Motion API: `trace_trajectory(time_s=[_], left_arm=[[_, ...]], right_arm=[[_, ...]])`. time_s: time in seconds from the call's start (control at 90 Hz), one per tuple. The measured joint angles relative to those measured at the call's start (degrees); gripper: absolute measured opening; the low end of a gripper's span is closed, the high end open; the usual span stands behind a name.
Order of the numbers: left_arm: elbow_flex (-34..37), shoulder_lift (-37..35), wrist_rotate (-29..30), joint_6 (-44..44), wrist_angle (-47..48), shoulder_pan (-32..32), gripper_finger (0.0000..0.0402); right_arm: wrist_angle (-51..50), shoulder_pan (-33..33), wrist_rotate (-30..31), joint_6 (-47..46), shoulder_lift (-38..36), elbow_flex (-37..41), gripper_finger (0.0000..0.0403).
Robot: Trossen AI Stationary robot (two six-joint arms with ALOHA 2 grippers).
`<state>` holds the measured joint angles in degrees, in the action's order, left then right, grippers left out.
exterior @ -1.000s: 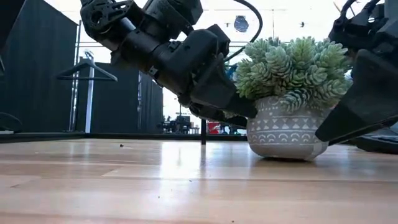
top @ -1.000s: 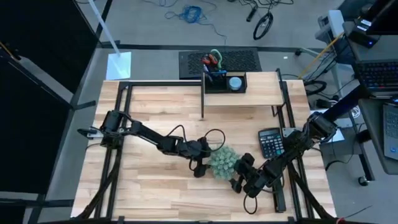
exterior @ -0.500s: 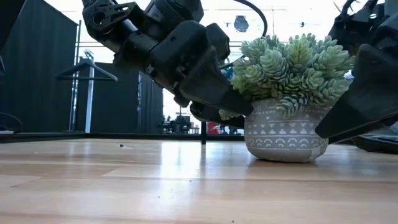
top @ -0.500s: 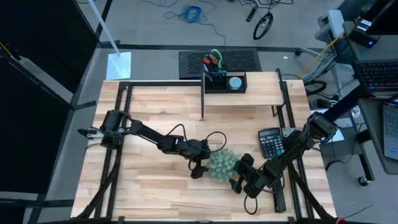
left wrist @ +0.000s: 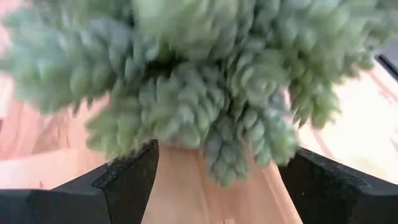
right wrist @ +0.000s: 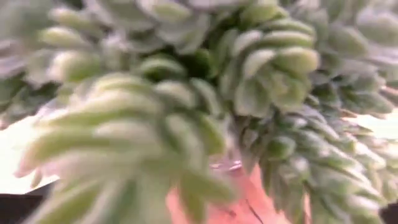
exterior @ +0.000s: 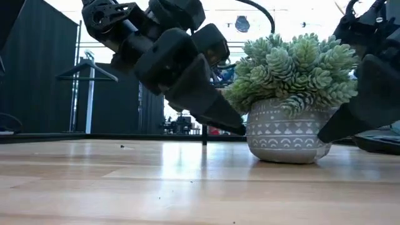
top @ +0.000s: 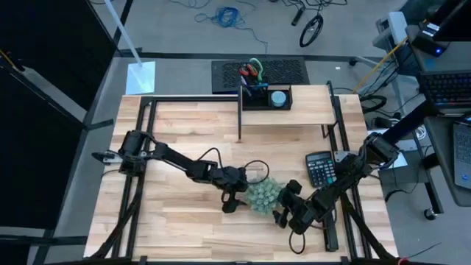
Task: Pick and place office supplies into organizer
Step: Put the gray patterned vase plant on the wooden shelf
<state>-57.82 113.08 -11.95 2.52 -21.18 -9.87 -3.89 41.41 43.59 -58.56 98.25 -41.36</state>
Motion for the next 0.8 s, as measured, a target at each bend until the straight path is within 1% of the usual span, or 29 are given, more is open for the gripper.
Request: trace_trajectory(time_s=[0.122, 0.333, 0.5, 0.656, 0.8], left_arm=[[0.0, 0.0, 0.5, -0.2, -2.9, 0.0, 0.0309], [0.1, 3.1, 1.1, 0.1, -9.4, 0.2, 0.0309], [0.1, 3.6, 1.9, 0.1, -9.8, 0.1, 0.0309], [0.0, 3.7, 4.6, 0.2, -9.9, -0.1, 0.0309], [0.0, 3.7, 5.0, 1.5, -9.9, -0.4, 0.0309]], right_arm=[[0.9, 0.0, 0.2, 0.8, 0.1, 0.0, 0.0385], [2.5, 0.1, 0.6, 0.8, 1.5, 0.1, 0.0385], [2.4, 0.0, 0.5, 0.8, 1.6, 0.1, 0.0385], [2.2, -0.4, 0.0, 1.2, 1.6, 0.1, 0.0385], [3.2, -0.6, 0.1, -0.3, 1.7, 0.1, 0.0385]])
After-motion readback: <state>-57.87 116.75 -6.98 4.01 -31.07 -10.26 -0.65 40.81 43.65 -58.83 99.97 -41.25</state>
